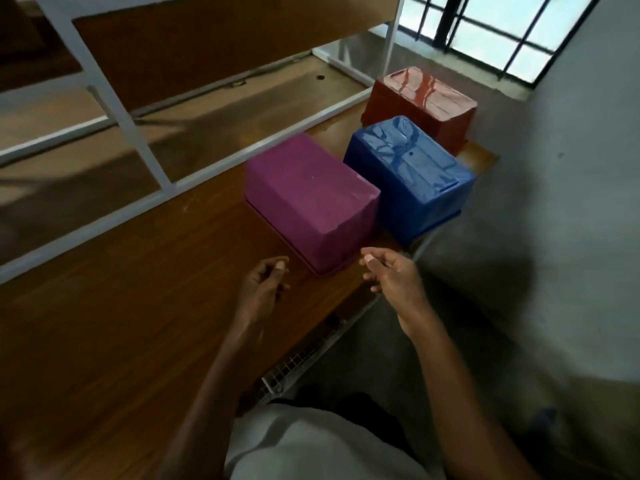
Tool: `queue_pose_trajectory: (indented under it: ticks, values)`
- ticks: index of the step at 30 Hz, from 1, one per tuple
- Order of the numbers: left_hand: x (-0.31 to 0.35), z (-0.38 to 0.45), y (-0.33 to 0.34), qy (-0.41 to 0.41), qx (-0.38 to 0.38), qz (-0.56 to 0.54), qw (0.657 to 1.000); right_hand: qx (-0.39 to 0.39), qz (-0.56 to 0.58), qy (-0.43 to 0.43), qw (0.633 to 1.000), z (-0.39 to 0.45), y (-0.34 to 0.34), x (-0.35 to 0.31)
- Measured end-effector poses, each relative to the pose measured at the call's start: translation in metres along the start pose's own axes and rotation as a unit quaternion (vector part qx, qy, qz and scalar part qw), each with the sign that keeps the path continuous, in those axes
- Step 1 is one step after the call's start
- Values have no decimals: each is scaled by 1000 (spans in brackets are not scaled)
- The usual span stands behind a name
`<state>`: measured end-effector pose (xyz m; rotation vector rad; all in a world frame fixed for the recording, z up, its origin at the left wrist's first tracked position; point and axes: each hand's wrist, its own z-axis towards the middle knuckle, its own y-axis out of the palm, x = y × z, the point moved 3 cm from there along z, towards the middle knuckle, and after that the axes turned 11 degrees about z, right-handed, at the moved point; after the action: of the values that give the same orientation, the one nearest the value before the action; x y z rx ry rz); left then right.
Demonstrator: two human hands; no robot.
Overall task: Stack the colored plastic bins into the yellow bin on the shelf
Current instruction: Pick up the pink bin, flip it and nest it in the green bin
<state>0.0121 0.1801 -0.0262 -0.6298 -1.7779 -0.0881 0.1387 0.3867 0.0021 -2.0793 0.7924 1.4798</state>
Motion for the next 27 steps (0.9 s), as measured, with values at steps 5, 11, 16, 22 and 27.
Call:
queue_pose_trajectory:
  ticks: [5, 11, 16, 22, 27]
  values:
    - [39, 53, 28, 2, 30, -5, 1000, -34, -20, -26, 999, 80, -8, -33]
    - [38, 90, 43, -53, 125, -1, 991, -72, -96, -86, 989, 165, -7, -64]
    - [37, 104, 63, -114, 166, -5, 980, -139, -166, -104, 971, 216, -1, -71]
    - [41, 107, 87, -139, 174, -45, 974, -198, -206, -42, 957, 252, 1, -68]
    - [38, 107, 89, -147, 187, -47, 970, -231, -218, -57, 947, 256, 4, -71]
